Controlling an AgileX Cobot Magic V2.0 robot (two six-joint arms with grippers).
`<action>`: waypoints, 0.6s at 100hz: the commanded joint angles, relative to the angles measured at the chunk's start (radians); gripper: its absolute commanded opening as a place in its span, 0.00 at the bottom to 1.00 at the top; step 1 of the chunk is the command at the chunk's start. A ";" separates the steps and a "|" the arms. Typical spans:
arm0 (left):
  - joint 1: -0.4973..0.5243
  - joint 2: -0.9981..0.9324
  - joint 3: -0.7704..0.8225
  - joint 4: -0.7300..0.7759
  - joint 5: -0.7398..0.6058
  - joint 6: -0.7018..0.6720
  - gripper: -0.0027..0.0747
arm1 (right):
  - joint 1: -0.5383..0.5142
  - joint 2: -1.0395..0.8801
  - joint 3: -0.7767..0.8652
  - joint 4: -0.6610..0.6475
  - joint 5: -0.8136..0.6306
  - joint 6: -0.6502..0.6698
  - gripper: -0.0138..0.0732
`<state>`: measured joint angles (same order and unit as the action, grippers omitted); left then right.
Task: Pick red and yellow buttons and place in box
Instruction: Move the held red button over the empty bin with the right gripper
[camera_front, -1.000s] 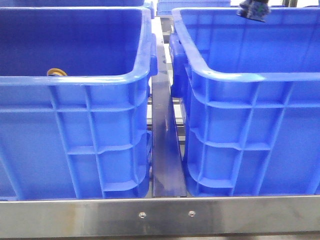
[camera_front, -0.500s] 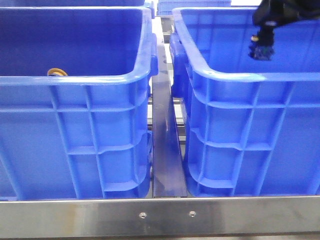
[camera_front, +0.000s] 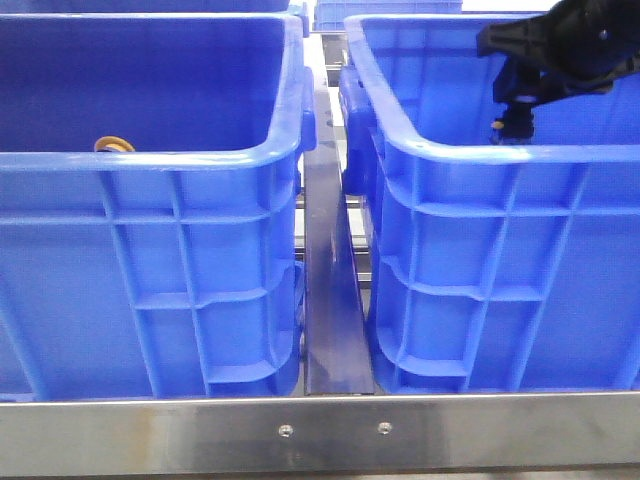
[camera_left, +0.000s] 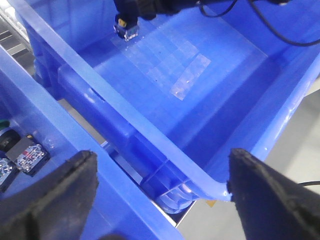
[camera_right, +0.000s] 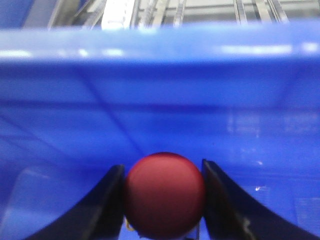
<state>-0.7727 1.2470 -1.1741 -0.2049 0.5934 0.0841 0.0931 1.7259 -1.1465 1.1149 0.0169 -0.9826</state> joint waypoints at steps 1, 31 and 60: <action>-0.007 -0.033 -0.028 -0.012 -0.068 -0.001 0.70 | -0.001 -0.033 -0.040 0.011 -0.044 -0.008 0.44; -0.007 -0.033 -0.028 -0.012 -0.068 -0.001 0.70 | -0.001 0.005 -0.040 0.011 -0.043 -0.008 0.44; -0.007 -0.033 -0.028 -0.012 -0.068 -0.001 0.70 | -0.001 0.005 -0.040 0.011 -0.032 -0.008 0.45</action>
<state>-0.7727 1.2470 -1.1741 -0.2049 0.5921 0.0841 0.0931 1.7789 -1.1524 1.1173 0.0068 -0.9830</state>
